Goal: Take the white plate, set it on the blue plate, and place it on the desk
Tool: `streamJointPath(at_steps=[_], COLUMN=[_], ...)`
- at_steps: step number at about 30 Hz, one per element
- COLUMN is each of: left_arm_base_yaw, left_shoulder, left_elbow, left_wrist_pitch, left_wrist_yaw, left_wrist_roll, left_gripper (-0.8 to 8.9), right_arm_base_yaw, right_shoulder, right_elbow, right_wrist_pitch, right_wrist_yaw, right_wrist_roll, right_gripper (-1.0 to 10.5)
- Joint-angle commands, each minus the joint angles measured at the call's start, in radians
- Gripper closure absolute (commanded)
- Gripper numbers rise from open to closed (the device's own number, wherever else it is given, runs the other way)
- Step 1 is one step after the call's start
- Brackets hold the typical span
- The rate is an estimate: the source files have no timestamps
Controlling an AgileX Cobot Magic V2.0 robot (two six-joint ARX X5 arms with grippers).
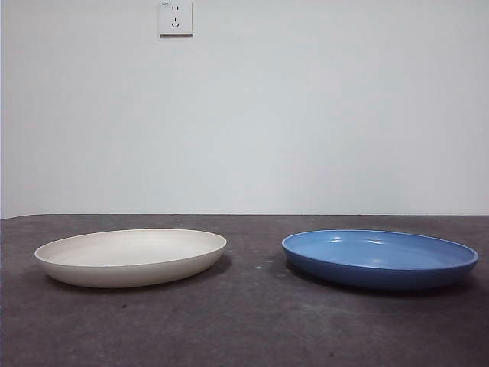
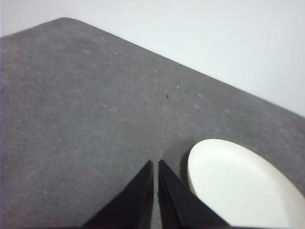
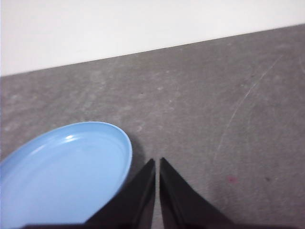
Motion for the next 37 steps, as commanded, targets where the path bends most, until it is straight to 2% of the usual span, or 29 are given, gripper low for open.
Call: streamJointPath(at_steps=[1, 5, 11, 18, 23, 27, 31, 37], left_arm_base_yaw=[0.003, 0.003, 0.003, 0.003, 0.003, 0.001, -0.016, -0.109], left_shoulder=[-0.001, -0.001, 0.014, 0.110, 0.261, 0.410, 0.552, 0.689], left_elbow=[-0.011, 0.027, 0.135, 0.289, 0.444, 0.583, 0.720, 0.835], left_wrist_pitch=[-0.019, -0.042, -0.114, -0.172, -0.281, -0.386, -0.491, -0.603], left_wrist_yaw=[0.000, 0.004, 0.013, 0.057, 0.138, 0.206, 0.256, 0.334], left_wrist_roll=[-0.077, -0.082, -0.089, -0.015, 0.093, 0.180, 0.267, 0.324], left_gripper=[7.98, 7.98, 7.98, 7.98, 7.98, 7.98, 7.98, 7.98], right_arm_base_yaw=[-0.001, -0.001, -0.001, -0.001, -0.001, -0.001, 0.000, 0.009], right_shoulder=[-0.003, -0.003, -0.002, 0.061, 0.174, 0.290, 0.439, 0.628], right_elbow=[-0.002, 0.027, 0.127, 0.291, 0.433, 0.548, 0.683, 0.849], right_wrist_pitch=[0.005, 0.002, -0.001, -0.070, -0.175, -0.272, -0.425, -0.645], right_wrist_yaw=[-0.018, -0.009, -0.009, -0.011, -0.047, -0.110, -0.205, -0.297], right_wrist_roll=[0.072, 0.106, 0.106, 0.095, 0.041, -0.003, -0.077, -0.183], right_gripper=[9.4, 9.4, 9.4, 9.4, 9.4, 9.4, 9.4, 9.4])
